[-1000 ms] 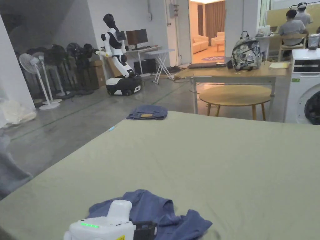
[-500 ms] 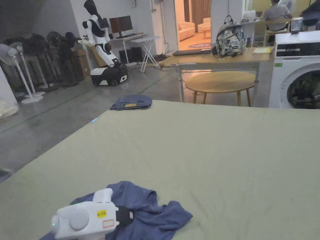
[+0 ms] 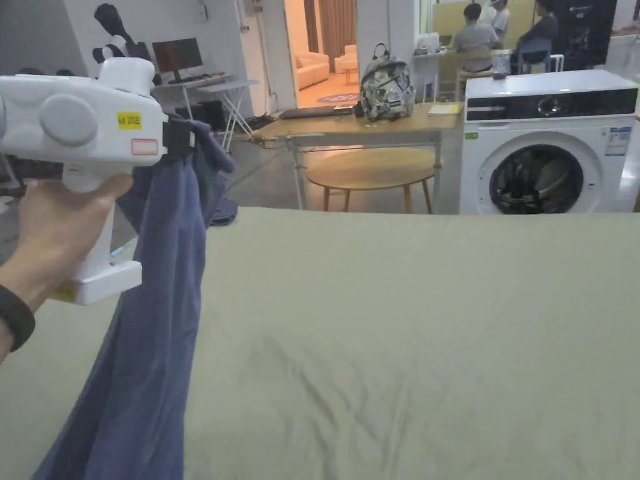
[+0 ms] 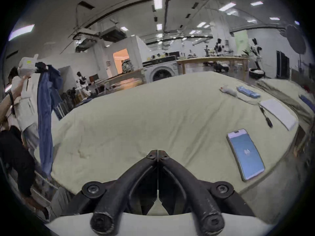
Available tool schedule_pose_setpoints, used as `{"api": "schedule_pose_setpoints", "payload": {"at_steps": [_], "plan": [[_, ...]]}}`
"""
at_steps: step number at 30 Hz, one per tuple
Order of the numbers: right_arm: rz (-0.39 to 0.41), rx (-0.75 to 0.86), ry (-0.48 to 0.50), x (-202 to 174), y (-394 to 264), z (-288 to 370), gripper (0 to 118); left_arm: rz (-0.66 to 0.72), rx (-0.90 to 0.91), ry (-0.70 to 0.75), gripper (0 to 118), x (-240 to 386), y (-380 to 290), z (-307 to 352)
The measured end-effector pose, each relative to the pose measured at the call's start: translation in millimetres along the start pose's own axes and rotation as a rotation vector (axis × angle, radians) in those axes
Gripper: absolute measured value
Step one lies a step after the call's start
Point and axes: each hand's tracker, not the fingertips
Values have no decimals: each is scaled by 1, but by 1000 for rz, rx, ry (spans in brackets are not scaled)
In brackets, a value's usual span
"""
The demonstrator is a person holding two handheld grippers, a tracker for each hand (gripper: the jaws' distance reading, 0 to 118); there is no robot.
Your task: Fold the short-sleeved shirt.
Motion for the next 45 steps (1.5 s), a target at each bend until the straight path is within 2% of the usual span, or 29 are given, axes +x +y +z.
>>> {"api": "schedule_pose_setpoints", "payload": {"at_steps": [2,4,6,7,12,14,16,18,20,21,22,23,26,30,31,33,34,36,38,39,42,43,45], "plan": [[-33,6,-19,9,-3,6,0,21,-13,-115,1,45,-24,-22],[-59,9,-35,17,-4,11,0,111,-127,-246,1,94,-70,-47],[-74,14,-53,24,-4,17,0,170,-297,-443,1,157,-129,-82],[-80,21,-61,27,-4,19,0,193,-292,-480,1,186,-157,-91],[-131,30,-92,37,-6,21,0,349,-439,-842,0,367,-260,-58],[-138,23,-100,35,-7,22,0,336,-544,-937,1,429,-291,-35],[-136,24,-102,33,-7,26,0,208,-609,-1060,1,479,-313,-13],[-111,21,-105,30,-6,29,0,177,-606,-1126,1,505,-324,13],[-72,22,-115,27,-3,32,0,139,-597,-1124,5,506,-318,42],[-60,23,-113,25,-2,33,0,111,-592,-1105,17,503,-315,47],[-54,23,-107,24,-1,33,0,87,-541,-1091,37,494,-312,51],[-52,23,-100,23,1,33,0,58,-515,-1079,47,479,-305,54],[-26,34,-70,15,9,32,0,76,-384,-974,48,416,-284,68],[42,60,-15,-2,27,27,0,95,-170,-727,48,303,-257,103],[64,67,-2,-8,32,25,0,106,-130,-666,44,275,-254,113],[95,76,24,-18,40,21,0,130,-40,-540,3,225,-249,139],[101,80,38,-23,44,19,0,122,-14,-494,0,209,-248,150],[116,83,62,-32,50,16,0,114,28,-337,0,179,-248,170],[128,88,78,-38,52,15,0,152,-16,-347,0,149,-252,180],[133,91,87,-41,53,14,0,183,8,-287,0,140,-256,180],[141,96,96,-47,53,10,0,199,-77,-249,0,116,-261,177],[141,91,98,-47,54,9,0,192,-44,-252,0,115,-261,171],[136,83,104,-47,53,8,0,211,-136,-267,0,109,-257,157]]}}
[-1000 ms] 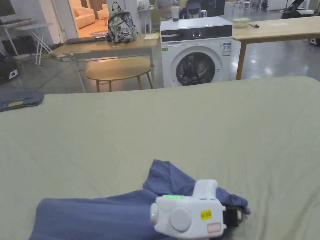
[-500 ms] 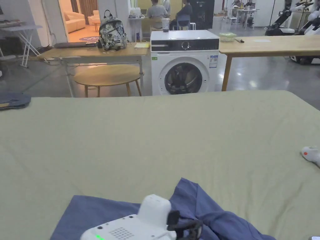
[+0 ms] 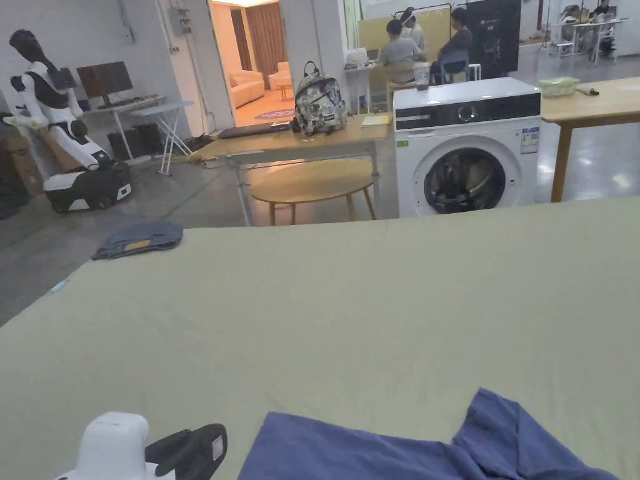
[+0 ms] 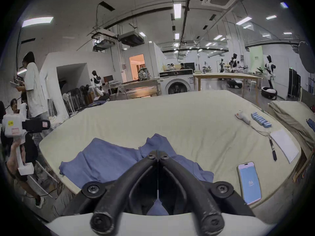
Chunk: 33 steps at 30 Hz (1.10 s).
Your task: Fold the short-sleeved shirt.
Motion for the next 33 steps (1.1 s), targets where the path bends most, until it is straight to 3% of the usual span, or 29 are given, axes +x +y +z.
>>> {"api": "schedule_pose_setpoints", "payload": {"at_steps": [3,5,7,8,12,19,21,23,26,27,29,33], "plan": [[3,-19,-10,2,-5,-1,0,-4,-7,-29,0,-5,13,-30],[3,-32,-20,5,-10,-2,0,-10,-122,-29,2,-11,24,-66],[-2,-46,-21,11,-15,-3,0,-25,-248,-49,36,-24,28,-111],[-7,-52,-25,15,-18,-4,0,-20,-286,-69,44,-30,28,-139],[-33,-93,-63,30,-29,-9,0,47,-430,-3,48,-46,24,-233],[-72,-147,-153,59,-43,-8,0,170,-545,23,47,-78,-13,-308],[-76,-169,-185,64,-45,-9,0,66,-576,47,32,-66,-19,-315],[-78,-176,-193,66,-46,-9,0,-41,-566,86,0,-64,-19,-322],[-101,-185,-200,65,-48,-6,0,-12,-599,43,0,-47,-17,-321],[-124,-193,-203,65,-49,-5,13,-43,-612,84,0,-44,-18,-324],[-196,-252,-209,63,-52,-8,62,-84,-619,95,0,-40,-21,-327],[-343,-293,-231,68,-73,-27,66,-63,-626,97,0,-43,-16,-325]]}}
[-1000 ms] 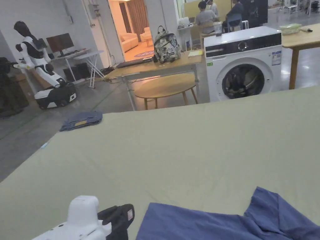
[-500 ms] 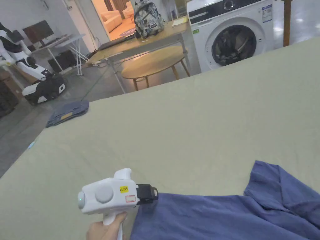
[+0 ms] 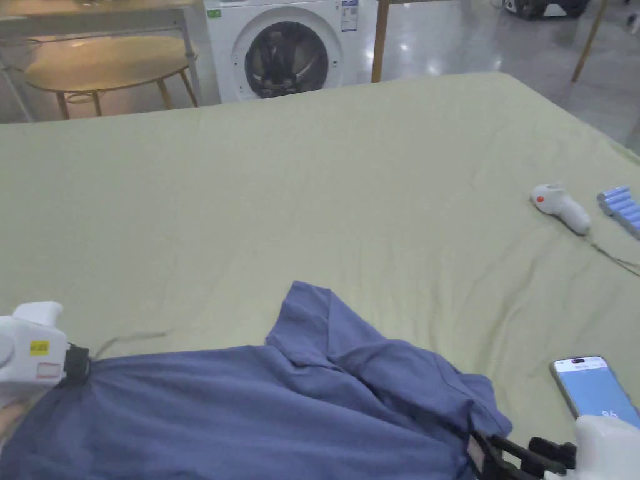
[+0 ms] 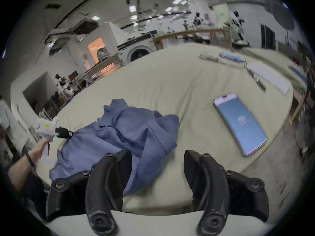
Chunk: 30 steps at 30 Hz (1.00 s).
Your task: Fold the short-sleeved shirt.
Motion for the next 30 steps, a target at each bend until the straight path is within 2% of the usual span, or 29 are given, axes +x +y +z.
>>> {"api": "schedule_pose_setpoints", "payload": {"at_steps": [2,3,5,7,9,11,13,16,20,24,28,30], "plan": [[-87,-45,33,5,-1,-20,65,10,-1,-9,0,4,-5,8],[-122,-87,45,7,-1,-32,56,19,0,-17,0,3,-6,9],[-167,-120,52,11,-5,-49,10,37,4,-34,0,0,-8,12],[-222,-132,67,13,-10,-59,7,72,22,-64,0,-3,-13,15],[-197,-102,68,11,-11,-46,6,102,79,-109,0,-11,-18,27],[-134,-70,77,6,-1,-32,6,58,203,-88,0,-10,-27,64],[-98,-4,136,-2,11,-11,6,66,334,-148,0,-20,-32,113],[7,68,180,-24,37,12,6,88,497,-199,0,-27,-45,200],[86,200,238,-46,81,45,6,45,703,-161,0,-41,-58,304],[170,313,281,-69,137,76,6,84,866,-167,0,-62,-63,369],[242,424,296,-95,191,98,5,24,960,-81,0,-73,-54,412],[277,472,305,-112,217,109,5,56,1012,-84,0,-72,-47,432]]}}
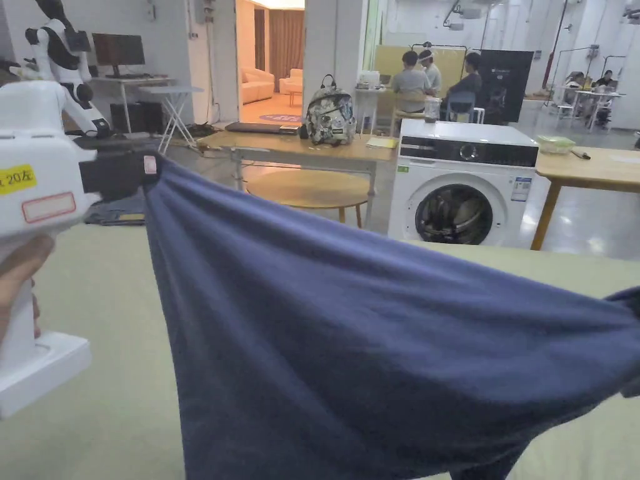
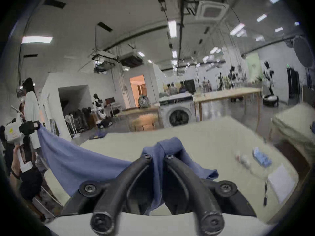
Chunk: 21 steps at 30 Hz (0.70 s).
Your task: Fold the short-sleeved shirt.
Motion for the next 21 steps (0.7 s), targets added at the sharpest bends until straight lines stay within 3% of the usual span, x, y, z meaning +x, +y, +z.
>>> {"api": "schedule_pose_setpoints", "payload": {"at_steps": [5,10,14,21], "plan": [[72,72,-26,-17,67,-28,5,-17,60,16,0,14,35,-11],[85,101,-36,-15,112,-76,5,-40,75,47,0,18,58,-53],[156,112,-87,-16,131,-116,5,-45,84,63,0,3,64,-99],[151,91,-123,-7,156,-185,5,21,32,72,0,5,55,-154]]}}
